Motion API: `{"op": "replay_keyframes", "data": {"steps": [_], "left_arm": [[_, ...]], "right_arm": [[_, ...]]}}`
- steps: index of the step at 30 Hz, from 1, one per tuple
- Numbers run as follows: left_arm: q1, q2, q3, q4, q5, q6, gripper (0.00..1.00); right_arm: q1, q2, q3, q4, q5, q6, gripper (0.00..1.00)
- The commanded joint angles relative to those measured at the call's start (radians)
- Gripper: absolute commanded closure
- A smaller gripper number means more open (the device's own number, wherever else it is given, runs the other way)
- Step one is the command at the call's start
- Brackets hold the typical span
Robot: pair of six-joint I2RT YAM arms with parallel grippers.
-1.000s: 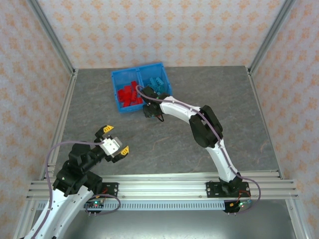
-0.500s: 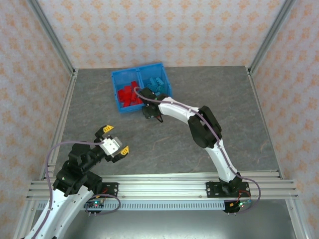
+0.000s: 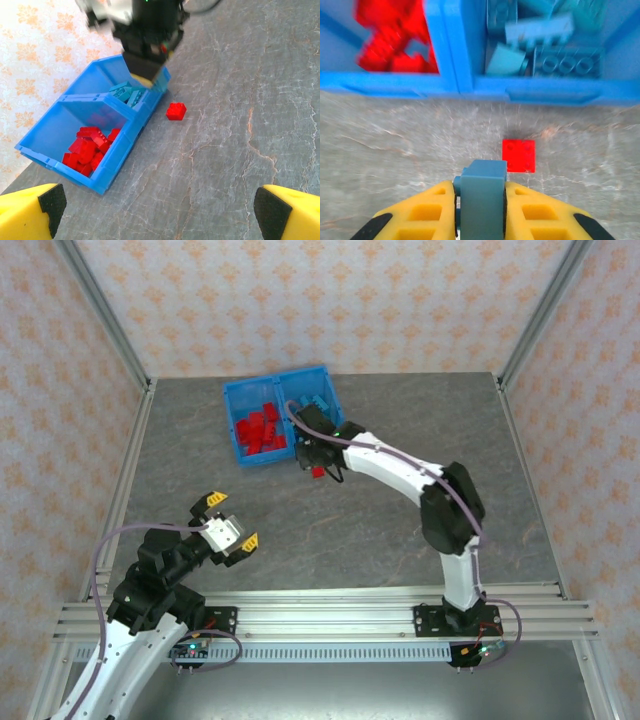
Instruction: Sort the legos into containers by color
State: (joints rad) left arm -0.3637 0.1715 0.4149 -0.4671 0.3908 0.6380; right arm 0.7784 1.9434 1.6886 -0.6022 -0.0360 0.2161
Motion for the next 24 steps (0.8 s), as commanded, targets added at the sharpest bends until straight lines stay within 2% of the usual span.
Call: {"op": "replay_keyframes", "data": {"steps": [1, 3, 6, 13, 16, 20, 22, 24], "left_arm": [[0.012, -0.013, -0.008, 0.013, 0.045, 0.017, 0.00], [0.014, -0.013, -0.010, 0.016, 0.066, 0.019, 0.00], [0.015, -0.012, -0.010, 0.016, 0.086, 0.019, 0.00], [0.017, -0.027, -0.010, 0.000, 0.059, 0.021, 0.00], [0.017, -0.035, -0.011, -0.002, 0.050, 0.022, 0.00], [0.017, -0.032, -0.015, 0.002, 0.051, 0.020, 0.00], [0.017, -0.030, -0.016, 0.007, 0.052, 0.018, 0.00], [0.017, -0.025, -0.016, 0.008, 0.051, 0.020, 0.00]], "right_arm": [[-0.003, -0.092, -0.007, 0.055, 0.087, -0.024, 0.76], [-0.019, -0.082, 0.026, 0.075, 0.120, -0.048, 0.76], [-0.060, 0.013, 0.153, 0.066, 0.125, -0.073, 0.76], [-0.136, 0.381, 0.614, -0.070, 0.128, -0.099, 0.76], [-0.162, 0.517, 0.807, -0.130, 0.080, -0.079, 0.74], [-0.165, 0.608, 0.997, -0.201, -0.011, -0.096, 0.62], [-0.162, 0.587, 1.006, -0.206, -0.031, -0.102, 0.51], [-0.162, 0.542, 0.977, -0.207, -0.034, -0.108, 0.48]]}}
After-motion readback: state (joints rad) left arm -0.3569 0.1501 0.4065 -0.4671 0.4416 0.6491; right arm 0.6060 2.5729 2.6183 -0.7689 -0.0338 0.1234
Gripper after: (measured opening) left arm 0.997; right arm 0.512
